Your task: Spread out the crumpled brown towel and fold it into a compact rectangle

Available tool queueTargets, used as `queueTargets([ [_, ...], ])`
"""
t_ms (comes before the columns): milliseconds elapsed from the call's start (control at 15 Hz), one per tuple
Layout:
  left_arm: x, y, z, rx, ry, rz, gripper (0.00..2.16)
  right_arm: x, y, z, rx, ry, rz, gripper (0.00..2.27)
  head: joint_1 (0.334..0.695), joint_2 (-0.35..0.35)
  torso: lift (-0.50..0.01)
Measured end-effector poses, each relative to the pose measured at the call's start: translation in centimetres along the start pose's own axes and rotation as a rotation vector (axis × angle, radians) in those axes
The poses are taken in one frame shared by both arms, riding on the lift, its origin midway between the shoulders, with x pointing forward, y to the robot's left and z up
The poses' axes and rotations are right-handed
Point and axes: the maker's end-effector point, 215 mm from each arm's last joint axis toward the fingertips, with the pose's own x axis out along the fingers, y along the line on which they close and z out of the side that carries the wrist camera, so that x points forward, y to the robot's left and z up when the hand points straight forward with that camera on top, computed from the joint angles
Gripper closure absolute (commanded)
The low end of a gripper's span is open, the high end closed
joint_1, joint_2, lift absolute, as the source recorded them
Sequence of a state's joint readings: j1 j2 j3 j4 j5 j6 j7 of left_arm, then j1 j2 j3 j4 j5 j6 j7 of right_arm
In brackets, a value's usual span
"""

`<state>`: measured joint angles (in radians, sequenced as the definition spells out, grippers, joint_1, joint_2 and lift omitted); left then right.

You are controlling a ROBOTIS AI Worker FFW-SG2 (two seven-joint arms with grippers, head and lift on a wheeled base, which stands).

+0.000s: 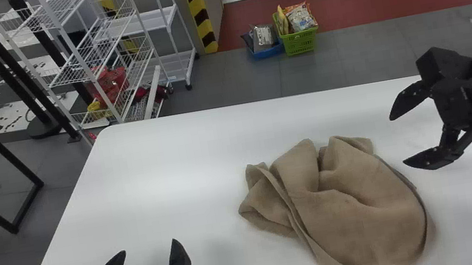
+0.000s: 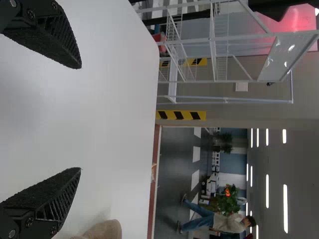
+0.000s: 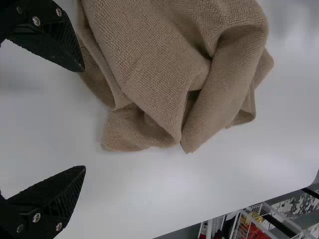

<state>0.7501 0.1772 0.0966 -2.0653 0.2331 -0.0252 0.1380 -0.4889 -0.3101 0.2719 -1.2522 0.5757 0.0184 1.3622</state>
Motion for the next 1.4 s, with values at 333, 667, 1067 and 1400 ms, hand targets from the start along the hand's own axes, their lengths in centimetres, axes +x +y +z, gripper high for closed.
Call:
queueTargets([
  [333, 0.0, 0.1, -0.1, 0.000, 0.002, 0.003, 0.08, 2.1, 1.4, 1.2, -0.017, -0.001, 0.048, 0.22, 0.695, 0.238, -0.127],
  [667, 0.1, 0.2, -0.2, 0.001, 0.002, 0.004, 0.08, 3.8, 2.5, 1.7, -0.021, -0.005, 0.081, 0.29, 0.695, 0.258, -0.127],
  [1067, 0.2, 0.4, 0.2, 0.005, -0.004, 0.004, 0.08, 4.2, 2.5, 2.0, -0.022, -0.009, 0.087, 0.41, 0.695, 0.266, -0.127],
  [1400, 0.2, 0.5, 0.4, 0.006, -0.007, 0.005, 0.08, 4.5, 2.7, 1.8, -0.021, 0.000, 0.097, 0.53, 0.695, 0.268, -0.127],
])
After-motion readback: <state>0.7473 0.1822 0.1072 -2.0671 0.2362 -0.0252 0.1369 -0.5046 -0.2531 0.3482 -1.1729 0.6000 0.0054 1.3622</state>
